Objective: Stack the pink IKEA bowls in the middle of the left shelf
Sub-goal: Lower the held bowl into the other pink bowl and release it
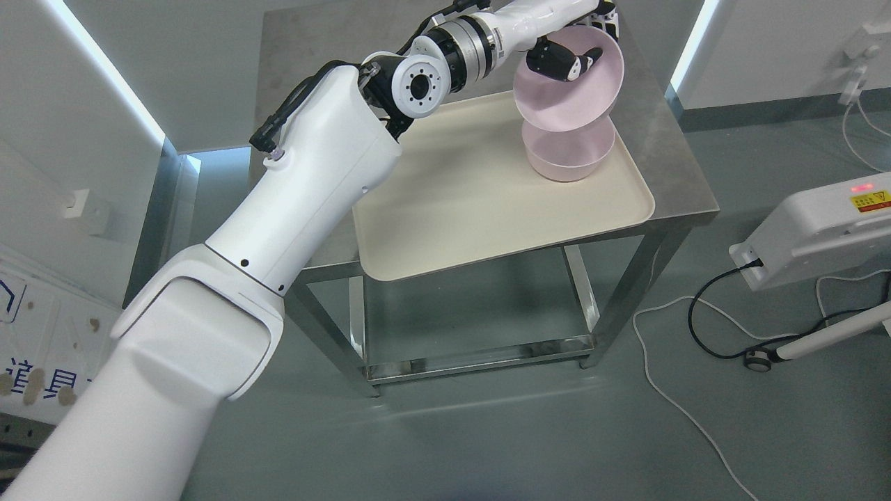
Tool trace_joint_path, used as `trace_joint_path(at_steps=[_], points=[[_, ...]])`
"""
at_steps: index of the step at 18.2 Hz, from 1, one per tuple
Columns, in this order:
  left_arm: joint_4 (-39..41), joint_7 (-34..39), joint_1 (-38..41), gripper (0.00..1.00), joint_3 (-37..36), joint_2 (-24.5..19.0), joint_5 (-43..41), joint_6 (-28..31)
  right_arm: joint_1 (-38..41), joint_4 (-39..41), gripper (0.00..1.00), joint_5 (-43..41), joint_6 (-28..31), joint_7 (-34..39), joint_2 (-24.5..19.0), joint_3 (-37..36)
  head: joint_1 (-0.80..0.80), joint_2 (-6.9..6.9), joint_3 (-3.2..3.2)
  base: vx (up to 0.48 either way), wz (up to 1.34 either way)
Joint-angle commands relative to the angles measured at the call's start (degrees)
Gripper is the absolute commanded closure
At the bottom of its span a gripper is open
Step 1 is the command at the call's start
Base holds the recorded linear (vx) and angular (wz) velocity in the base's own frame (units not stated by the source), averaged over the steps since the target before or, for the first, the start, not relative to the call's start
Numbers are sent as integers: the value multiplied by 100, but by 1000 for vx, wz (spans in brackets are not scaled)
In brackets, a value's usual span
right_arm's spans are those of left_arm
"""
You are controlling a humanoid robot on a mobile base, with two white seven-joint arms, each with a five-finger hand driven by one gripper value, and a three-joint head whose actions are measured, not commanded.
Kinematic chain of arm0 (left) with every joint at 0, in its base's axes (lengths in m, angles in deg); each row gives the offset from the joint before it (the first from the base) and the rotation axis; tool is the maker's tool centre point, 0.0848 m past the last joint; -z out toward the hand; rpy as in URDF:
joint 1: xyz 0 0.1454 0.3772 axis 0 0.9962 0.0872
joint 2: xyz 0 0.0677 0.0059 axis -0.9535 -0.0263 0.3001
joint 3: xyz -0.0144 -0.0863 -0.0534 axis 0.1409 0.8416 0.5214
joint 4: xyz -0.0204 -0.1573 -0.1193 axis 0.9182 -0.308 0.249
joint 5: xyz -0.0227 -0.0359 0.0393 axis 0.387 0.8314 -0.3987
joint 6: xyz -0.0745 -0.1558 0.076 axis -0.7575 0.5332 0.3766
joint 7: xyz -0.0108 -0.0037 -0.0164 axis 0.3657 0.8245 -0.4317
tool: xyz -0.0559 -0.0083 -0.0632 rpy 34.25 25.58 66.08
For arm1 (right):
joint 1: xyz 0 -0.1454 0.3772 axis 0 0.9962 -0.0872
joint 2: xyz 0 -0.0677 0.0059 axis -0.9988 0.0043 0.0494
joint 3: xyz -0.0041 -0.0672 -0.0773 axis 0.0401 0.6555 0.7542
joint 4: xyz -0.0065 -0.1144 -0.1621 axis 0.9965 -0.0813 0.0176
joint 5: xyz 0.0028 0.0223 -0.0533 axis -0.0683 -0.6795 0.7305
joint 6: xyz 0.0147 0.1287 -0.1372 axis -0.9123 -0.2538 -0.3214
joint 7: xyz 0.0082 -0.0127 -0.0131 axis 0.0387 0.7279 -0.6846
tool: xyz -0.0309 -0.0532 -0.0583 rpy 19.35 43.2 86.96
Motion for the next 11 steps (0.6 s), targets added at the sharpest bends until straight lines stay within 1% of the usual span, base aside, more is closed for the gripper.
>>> trace_joint_path(at_steps=[1, 5, 6, 7, 10, 11], points=[[-437, -50, -18, 95, 88, -67, 26, -22, 0, 0, 0, 0, 1, -2, 100, 0, 0, 0, 0, 0, 0], [-419, -59, 0, 91, 35, -67, -9, -40, 0, 0, 0, 0, 1, -2, 100, 0, 0, 0, 0, 0, 0], [-419, -68, 0, 88, 35, -67, 0, -40, 0, 0, 0, 0, 1, -2, 100, 0, 0, 0, 0, 0, 0], [-419, -94, 0, 81, 44, -67, 17, -57, 8, 0, 0, 0, 1, -2, 100, 0, 0, 0, 0, 0, 0], [-393, -199, 17, 51, 35, -67, 43, -93, 0, 0, 0, 0, 1, -2, 100, 0, 0, 0, 0, 0, 0], [-367, -208, 17, 45, 44, -67, 44, -93, 0, 0, 0, 0, 1, -2, 100, 0, 0, 0, 0, 0, 0]])
